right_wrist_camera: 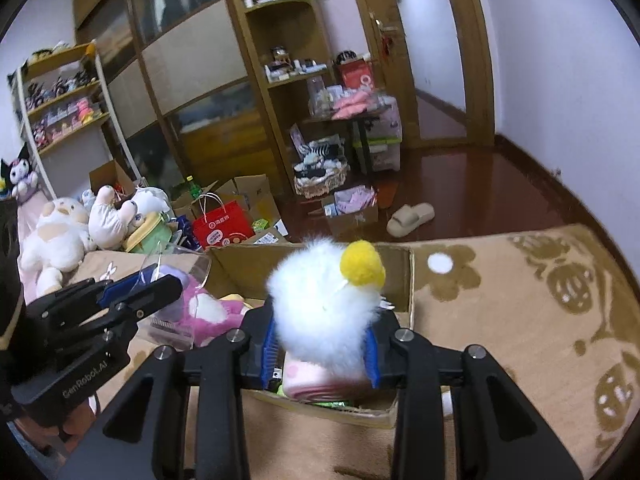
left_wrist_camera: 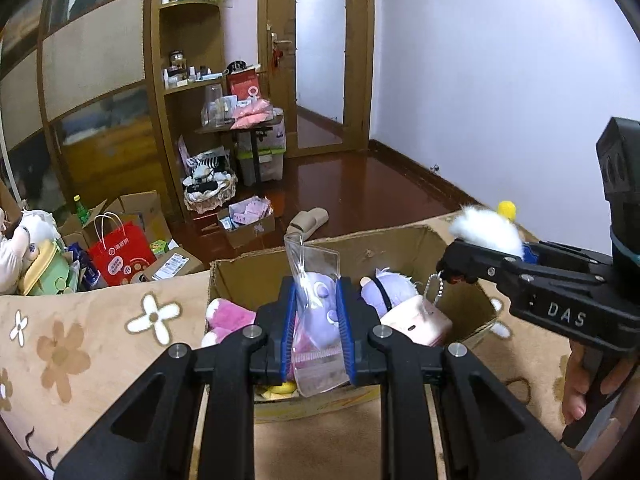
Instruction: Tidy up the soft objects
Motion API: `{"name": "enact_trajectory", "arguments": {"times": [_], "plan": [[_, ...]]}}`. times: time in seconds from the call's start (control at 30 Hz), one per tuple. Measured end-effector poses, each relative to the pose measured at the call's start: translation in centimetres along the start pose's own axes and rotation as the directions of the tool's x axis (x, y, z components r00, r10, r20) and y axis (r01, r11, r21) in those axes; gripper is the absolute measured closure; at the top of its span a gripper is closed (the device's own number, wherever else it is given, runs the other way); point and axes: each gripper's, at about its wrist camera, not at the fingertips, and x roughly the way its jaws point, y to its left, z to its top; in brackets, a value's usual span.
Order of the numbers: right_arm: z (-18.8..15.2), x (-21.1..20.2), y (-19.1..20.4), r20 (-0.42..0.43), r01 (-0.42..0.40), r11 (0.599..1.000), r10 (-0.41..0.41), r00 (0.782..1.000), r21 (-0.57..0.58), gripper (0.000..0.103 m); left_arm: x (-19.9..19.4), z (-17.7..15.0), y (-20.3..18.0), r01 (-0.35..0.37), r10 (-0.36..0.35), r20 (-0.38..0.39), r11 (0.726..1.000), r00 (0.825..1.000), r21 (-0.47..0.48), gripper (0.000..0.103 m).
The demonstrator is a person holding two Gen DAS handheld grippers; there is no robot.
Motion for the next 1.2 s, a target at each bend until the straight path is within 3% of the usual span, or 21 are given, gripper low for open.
{"name": "enact_trajectory", "arguments": {"times": [0.27, 0.37, 0.43, 0.63, 0.7, 1.07, 1.2], "plan": [[-0.9, 2.0, -0.6, -0.027, -0.042, 0.999, 0.043, 0.999, 0.031, 0.065, 2.5, -0.5, 0.0, -0.007, 0.007, -0.041, 1.000, 0.999, -0.016, 0.080], [-1.2, 2.3, -0.4, -0.037, -0.044, 0.999, 0.045, 0.998, 0.020, 0.063, 2.3, -0.7, 0.4, -0.002, 0.001, -0.033, 0.999, 0.999, -0.036, 0.067], [-1.3, 2.4, -0.2, -0.041, -0.045, 0.999, 0.046, 0.998, 0.019, 0.059, 1.9, -0.8, 0.6, -0.018, 0.017, -0.016, 0.999, 1.000, -0.047, 0.046], [-1.2, 1.4, 0.3, -0.021, -0.022, 1.000, 0.022, 1.000, -0.005, 0.047, 0.1, -1.0, 1.2, -0.051, 0.051, 0.004, 0.995, 0.999, -0.082, 0.039], [-1.2, 0.8, 0.6, -0.014, -0.007, 1.000, 0.006, 1.000, -0.016, 0.036, -0.4, -1.0, 1.4, -0.065, 0.066, 0.006, 0.994, 0.998, -0.086, 0.037], [-1.3, -4.7, 2.1, 0.067, 0.043, 0.998, -0.041, 0.997, -0.039, 0.000, -5.9, -1.5, 1.7, -0.112, 0.116, 0.037, 0.988, 0.992, -0.105, 0.013], [-1.5, -7.0, 2.6, 0.113, 0.055, 0.998, -0.050, 0.992, -0.039, 0.000, -8.2, -1.9, 1.2, -0.141, 0.146, 0.054, 0.986, 0.988, -0.088, 0.005]]}}
